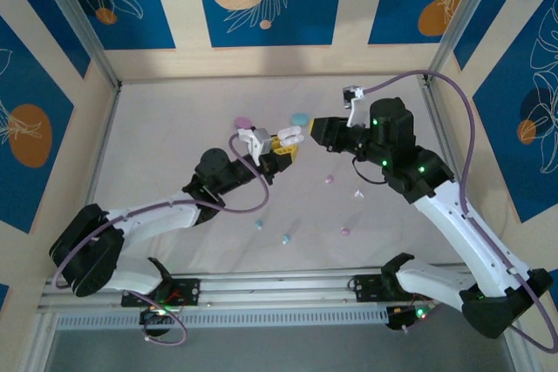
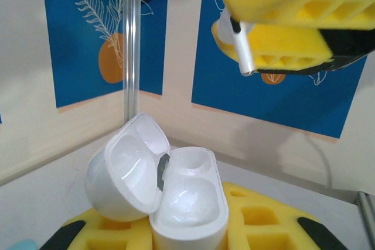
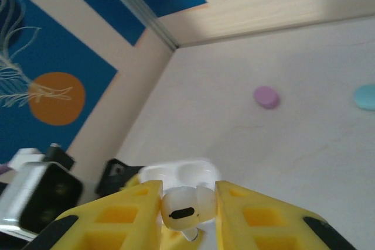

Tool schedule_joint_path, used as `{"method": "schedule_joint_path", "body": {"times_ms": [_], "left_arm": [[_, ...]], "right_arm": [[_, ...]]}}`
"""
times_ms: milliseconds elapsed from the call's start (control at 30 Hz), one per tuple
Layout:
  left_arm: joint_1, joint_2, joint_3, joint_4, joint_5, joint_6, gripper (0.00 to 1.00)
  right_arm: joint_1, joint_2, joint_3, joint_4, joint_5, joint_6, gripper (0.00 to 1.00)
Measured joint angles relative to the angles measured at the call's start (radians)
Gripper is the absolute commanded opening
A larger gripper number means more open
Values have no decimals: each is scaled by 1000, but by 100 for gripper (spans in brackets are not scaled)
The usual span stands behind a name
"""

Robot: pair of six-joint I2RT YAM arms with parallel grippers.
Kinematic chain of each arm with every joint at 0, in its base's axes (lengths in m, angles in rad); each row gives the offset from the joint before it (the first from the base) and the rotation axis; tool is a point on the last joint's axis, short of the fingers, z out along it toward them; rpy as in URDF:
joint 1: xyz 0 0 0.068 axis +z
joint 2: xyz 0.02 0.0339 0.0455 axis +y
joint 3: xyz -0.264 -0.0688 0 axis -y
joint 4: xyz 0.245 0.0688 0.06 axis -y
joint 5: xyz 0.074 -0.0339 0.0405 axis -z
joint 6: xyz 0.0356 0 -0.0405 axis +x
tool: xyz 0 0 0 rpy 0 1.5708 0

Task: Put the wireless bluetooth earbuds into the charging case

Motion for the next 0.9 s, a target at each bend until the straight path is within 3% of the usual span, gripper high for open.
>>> {"method": "schedule_joint_path", "body": {"times_ms": [267, 900], "left_arm": [[-18, 26, 13, 48, -58, 52, 14], [-26, 26, 23, 55, -88, 76, 14]], "right_arm": [[97, 65, 3, 64, -6, 4, 28], [126, 109, 18, 41, 32, -59, 28]]}}
